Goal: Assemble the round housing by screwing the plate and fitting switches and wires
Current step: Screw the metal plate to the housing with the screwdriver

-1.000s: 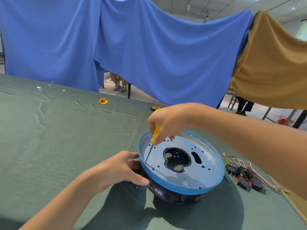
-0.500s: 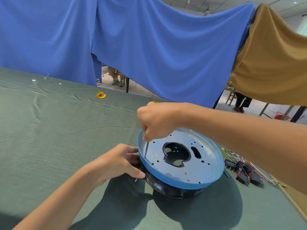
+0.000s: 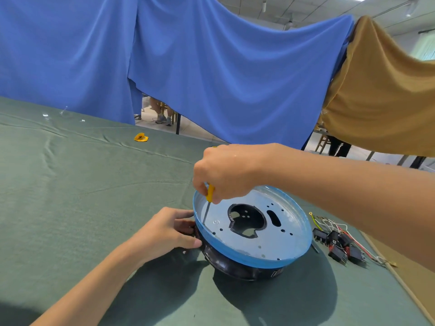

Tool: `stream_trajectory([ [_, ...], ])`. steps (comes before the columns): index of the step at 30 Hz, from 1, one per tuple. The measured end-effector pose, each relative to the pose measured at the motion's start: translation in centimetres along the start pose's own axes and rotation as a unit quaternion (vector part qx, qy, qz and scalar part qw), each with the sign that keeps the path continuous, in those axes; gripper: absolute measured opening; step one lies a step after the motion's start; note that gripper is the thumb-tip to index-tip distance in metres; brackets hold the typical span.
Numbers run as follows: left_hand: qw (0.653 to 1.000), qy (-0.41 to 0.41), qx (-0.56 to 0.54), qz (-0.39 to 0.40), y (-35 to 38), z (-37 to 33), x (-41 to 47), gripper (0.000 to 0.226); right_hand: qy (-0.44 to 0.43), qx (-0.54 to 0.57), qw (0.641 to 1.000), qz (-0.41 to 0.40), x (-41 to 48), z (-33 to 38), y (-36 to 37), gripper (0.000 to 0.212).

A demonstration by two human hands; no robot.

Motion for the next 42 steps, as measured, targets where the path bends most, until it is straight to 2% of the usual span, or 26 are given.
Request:
stream_trajectory([
  [2,0.999,0.004,-0.021,-0.027,-0.5,0.7,0.0,0.053,-0.030,-0.035,0.998,-0.030,0.0,0.0,-0.2,0.006],
  [6,0.999,0.016,-0.024,-0.043,-0.5,1.2,0.4,0.050,-0.059,-0.017,0.998,-0.021,0.5,-0.3,0.1,0.038],
  [9,0.999,0.018,-0.020,-0.046,-0.4,1.4,0.7,0.048,-0.056,0.005,0.998,-0.024,0.7,-0.2,0.4,0.047],
  [15,0.999,0.025,-0.014,-0.045,-0.3,1.4,0.7,0.041,0.012,0.064,0.998,-0.019,0.6,-0.1,0.7,0.047],
  [18,0.998,0.031,-0.015,-0.050,-0.3,1.4,0.7,0.041,0.079,0.126,0.989,0.010,1.6,0.2,0.4,0.035],
  [22,0.998,0.030,0.018,-0.057,-0.1,1.6,0.6,0.044,0.154,0.315,0.933,0.083,1.8,-1.0,0.7,0.022],
  [24,0.997,0.029,0.035,-0.067,-0.1,1.6,0.7,0.047,0.164,0.352,0.916,0.098,1.8,-1.3,1.1,0.021],
  [29,0.991,0.043,0.090,-0.086,0.0,1.6,0.8,0.045,0.122,0.305,0.936,0.127,1.2,-1.1,0.7,0.026],
  [31,0.990,0.053,0.097,-0.087,0.1,1.7,0.8,0.044,0.079,0.231,0.960,0.139,0.8,-0.7,0.2,0.021],
  [33,0.991,0.059,0.088,-0.086,0.0,2.0,0.9,0.043,0.028,0.114,0.990,0.083,0.5,-0.2,-0.3,0.012],
  [35,0.991,0.062,0.074,-0.089,-0.1,2.2,1.0,0.042,-0.016,0.042,0.999,0.025,0.3,0.2,-0.8,0.007],
  [39,0.991,0.066,0.068,-0.091,-0.2,2.4,1.2,0.039,-0.040,0.022,0.999,0.003,0.9,0.0,-0.8,0.009],
  [42,0.990,0.065,0.074,-0.097,-0.1,2.5,1.3,0.039,-0.026,0.041,0.999,0.014,1.4,0.2,-0.5,0.026],
])
Point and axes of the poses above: each hand's wrist, its own x-axis towards the middle knuckle, its own y-axis out of the palm, z = x × y, the point moved 2 cm from there along x, towards the middle knuckle, and after that the axes turned 10 degrees about z, right-handed, at the moved point
